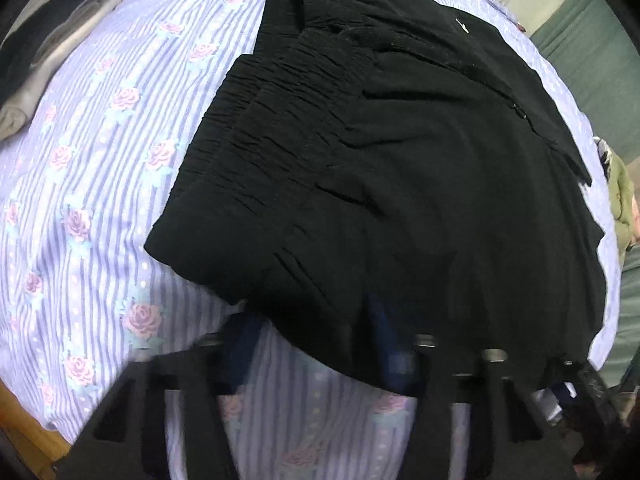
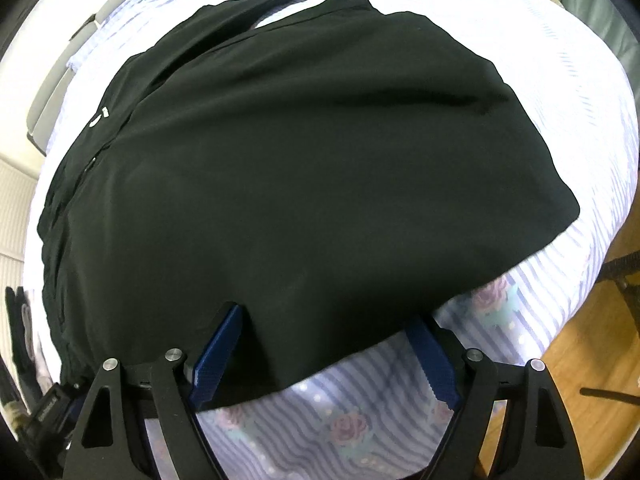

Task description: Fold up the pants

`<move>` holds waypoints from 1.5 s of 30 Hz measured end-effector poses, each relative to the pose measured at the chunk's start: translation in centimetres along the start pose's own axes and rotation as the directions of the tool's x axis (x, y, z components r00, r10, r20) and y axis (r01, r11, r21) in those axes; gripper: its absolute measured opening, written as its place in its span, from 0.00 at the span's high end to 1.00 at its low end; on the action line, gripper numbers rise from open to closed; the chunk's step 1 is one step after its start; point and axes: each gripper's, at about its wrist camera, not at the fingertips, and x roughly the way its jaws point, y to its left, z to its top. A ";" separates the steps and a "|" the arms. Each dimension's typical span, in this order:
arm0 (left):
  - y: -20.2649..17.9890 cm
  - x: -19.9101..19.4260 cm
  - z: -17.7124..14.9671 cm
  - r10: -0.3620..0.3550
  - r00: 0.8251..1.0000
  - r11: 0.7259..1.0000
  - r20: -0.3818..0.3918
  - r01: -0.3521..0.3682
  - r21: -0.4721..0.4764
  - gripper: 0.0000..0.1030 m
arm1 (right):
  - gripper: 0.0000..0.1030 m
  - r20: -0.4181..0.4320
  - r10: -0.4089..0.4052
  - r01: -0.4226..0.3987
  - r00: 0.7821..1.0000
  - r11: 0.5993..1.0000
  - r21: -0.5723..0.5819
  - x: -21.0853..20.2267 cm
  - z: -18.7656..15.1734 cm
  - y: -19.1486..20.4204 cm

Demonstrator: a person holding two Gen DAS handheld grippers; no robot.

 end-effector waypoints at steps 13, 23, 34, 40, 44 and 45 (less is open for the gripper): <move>-2.1 -8.7 0.3 0.026 0.998 0.992 0.057 -0.033 0.121 0.94 | 0.95 0.059 0.008 0.004 0.998 0.981 -0.195 -9.7 3.9 2.7; -5.4 -14.9 4.6 0.030 0.983 0.996 0.181 -0.045 0.082 0.94 | 0.95 0.247 0.126 -0.052 0.961 0.957 -0.285 -17.4 12.0 6.9; -7.8 -14.7 15.3 0.101 0.947 0.993 0.305 -0.116 0.033 0.94 | 0.96 0.316 0.240 -0.079 0.918 0.891 -0.447 -14.6 22.6 17.6; -8.3 -11.3 22.3 0.137 0.940 0.989 0.313 -0.147 0.011 0.93 | 0.96 0.296 0.256 -0.081 0.920 0.864 -0.496 -9.6 28.7 23.1; -7.9 -8.2 27.0 0.152 0.949 0.988 0.278 -0.155 -0.014 0.94 | 0.96 0.272 0.237 -0.064 0.933 0.851 -0.521 -5.3 31.9 26.5; -7.8 -7.5 27.9 0.163 0.948 0.986 0.272 -0.165 -0.016 0.94 | 0.96 0.258 0.231 -0.064 0.938 0.849 -0.525 -4.0 32.5 27.3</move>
